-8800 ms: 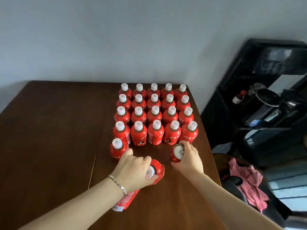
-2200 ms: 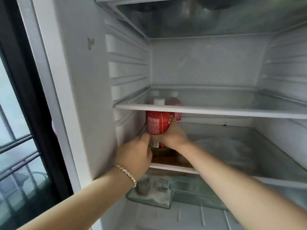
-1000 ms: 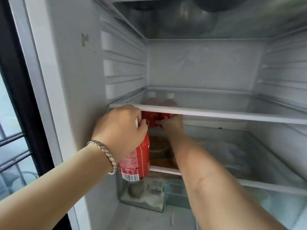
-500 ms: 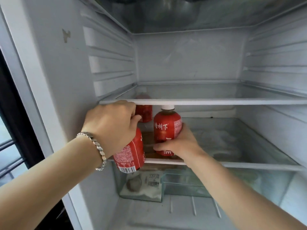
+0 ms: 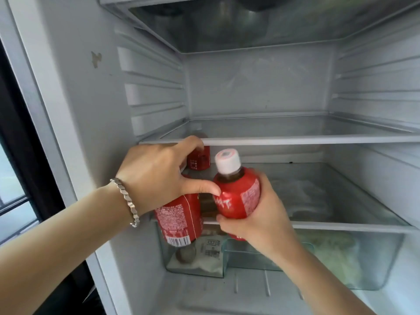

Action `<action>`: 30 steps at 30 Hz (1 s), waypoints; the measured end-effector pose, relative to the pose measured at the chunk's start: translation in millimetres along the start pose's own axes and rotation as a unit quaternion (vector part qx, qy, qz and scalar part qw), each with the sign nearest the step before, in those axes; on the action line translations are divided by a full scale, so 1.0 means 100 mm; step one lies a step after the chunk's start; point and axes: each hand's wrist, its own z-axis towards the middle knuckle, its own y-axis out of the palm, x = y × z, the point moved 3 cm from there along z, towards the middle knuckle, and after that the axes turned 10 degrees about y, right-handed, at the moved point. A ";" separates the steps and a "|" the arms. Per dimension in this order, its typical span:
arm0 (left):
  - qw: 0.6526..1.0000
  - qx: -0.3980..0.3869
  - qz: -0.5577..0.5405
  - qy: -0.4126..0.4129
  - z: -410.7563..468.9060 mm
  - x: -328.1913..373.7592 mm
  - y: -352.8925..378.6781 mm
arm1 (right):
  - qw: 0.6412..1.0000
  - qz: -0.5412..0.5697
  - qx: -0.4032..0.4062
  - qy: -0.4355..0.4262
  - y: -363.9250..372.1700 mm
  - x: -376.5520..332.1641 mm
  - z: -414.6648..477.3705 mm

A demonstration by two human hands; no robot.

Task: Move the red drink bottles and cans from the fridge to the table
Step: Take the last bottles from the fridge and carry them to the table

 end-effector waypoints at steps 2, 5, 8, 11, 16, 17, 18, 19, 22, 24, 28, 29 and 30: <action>0.999 0.005 -0.018 0.032 0.00 0.03 -0.03 | 0.996 -0.072 -0.014 -0.045 0.01 -0.05 -0.07; 0.997 -0.016 -0.022 0.075 0.03 0.06 -0.02 | 0.988 -0.135 0.006 -0.079 0.01 -0.12 -0.08; 0.994 -0.083 -0.059 0.039 -0.02 0.02 0.06 | 0.977 -0.192 -0.009 -0.092 0.02 -0.19 -0.04; 0.991 -0.088 -0.101 0.029 -0.12 0.01 0.08 | 0.972 -0.200 -0.099 -0.078 0.01 -0.25 -0.07; 0.977 -0.114 -0.145 -0.104 -0.23 0.00 0.00 | 0.946 -0.111 -0.300 0.043 0.10 -0.31 0.17; 0.971 -0.126 -0.141 -0.144 -0.24 -0.02 -0.02 | 0.959 -0.056 -0.271 0.069 0.14 -0.28 0.32; 0.965 -0.135 -0.133 -0.179 -0.25 -0.03 -0.05 | 0.971 -0.022 -0.213 0.104 0.19 -0.21 0.54; 0.962 -0.142 -0.123 -0.200 -0.25 -0.04 -0.07 | 0.977 -0.023 -0.157 0.143 0.25 -0.14 0.75; 0.963 -0.148 -0.066 -0.217 -0.21 -0.06 -0.11 | 0.966 -0.095 -0.130 0.203 0.59 0.04 1.28; 0.959 -0.164 -0.036 -0.228 -0.18 -0.08 -0.09 | 0.967 -0.101 -0.112 0.207 0.79 0.12 1.53; 0.960 -0.173 -0.009 -0.219 -0.13 -0.11 -0.09 | 0.980 0.000 -0.066 0.189 1.02 0.27 1.96; 0.960 -0.176 -0.007 -0.219 -0.14 -0.11 -0.10 | 0.982 0.012 -0.050 0.182 1.06 0.37 2.11; 0.959 -0.181 -0.006 -0.220 -0.15 -0.10 -0.10 | 0.984 0.020 -0.038 0.174 1.10 0.46 2.22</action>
